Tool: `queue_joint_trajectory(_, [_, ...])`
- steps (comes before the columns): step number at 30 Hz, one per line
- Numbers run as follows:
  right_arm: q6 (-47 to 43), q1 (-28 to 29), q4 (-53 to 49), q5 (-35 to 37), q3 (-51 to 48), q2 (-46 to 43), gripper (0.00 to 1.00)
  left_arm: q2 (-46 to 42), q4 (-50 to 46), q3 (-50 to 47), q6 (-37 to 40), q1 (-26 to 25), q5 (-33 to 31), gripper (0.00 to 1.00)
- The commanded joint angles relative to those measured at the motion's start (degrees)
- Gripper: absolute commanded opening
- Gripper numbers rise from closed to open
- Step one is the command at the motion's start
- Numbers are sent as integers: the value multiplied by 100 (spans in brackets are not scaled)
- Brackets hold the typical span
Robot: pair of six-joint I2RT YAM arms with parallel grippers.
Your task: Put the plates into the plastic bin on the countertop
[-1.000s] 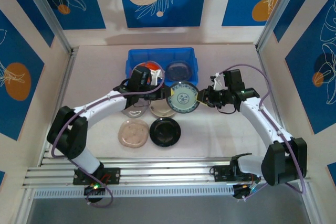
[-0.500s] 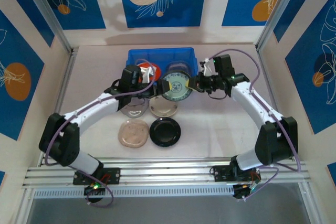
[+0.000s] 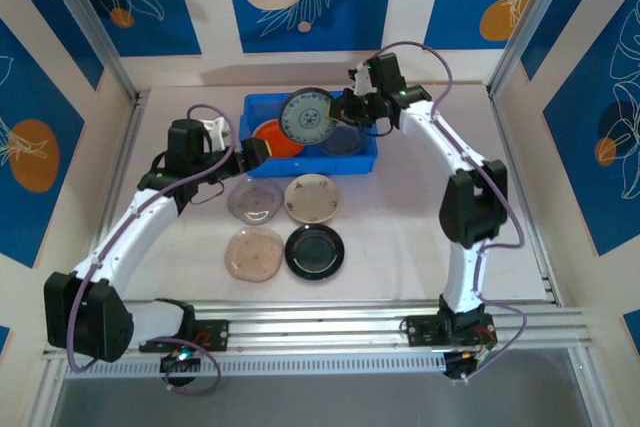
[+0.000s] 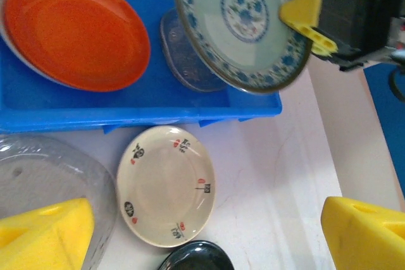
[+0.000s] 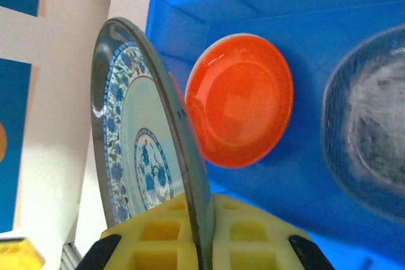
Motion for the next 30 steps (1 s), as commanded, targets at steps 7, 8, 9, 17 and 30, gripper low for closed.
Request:
queue_joint_trajectory(7, [158,291,-655,164,1677,1471,0,-166,-126,-222,202,219,20,91])
queue_joint_trajectory(8, [211,300,-654,192,1763,1578,0,-167,-114,-256,191,213,19,91])
queue_joint_trajectory(9, [252,305,-663,202,1842,1666,0,-166,-98,-282,191,229,28,91])
queue_joint_trajectory(17, [507,361,-663,84,2323,2326,0,-55,66,-438,142,255,97,91])
queue_joint_trajectory(30, [590,533,-990,347,3059,2916,5,118,108,-414,161,299,118,91])
